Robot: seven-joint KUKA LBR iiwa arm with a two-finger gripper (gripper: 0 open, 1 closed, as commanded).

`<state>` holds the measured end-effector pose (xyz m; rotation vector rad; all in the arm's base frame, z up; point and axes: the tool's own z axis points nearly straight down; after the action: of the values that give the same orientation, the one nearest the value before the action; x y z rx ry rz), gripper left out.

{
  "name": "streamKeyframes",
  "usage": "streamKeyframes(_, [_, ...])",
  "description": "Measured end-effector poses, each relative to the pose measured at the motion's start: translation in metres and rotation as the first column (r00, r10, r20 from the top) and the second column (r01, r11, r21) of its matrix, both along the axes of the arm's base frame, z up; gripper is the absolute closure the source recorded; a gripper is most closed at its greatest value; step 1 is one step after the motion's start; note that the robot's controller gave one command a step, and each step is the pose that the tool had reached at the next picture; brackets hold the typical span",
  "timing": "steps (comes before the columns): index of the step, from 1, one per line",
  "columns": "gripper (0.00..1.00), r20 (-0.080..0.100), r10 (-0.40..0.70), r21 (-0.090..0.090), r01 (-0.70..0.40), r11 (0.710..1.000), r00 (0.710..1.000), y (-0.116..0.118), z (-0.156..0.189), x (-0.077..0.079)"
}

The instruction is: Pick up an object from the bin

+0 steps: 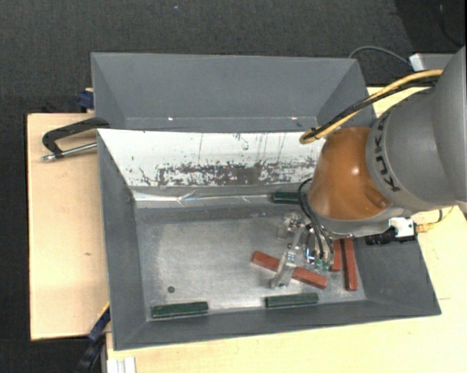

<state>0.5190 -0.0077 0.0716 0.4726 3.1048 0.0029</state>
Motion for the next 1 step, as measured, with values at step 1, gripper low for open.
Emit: streamKeyframes(1, [1.0,-0.001,0.048,-0.001,-0.048,0.999,0.999,0.0029,-0.0012,-0.0076])
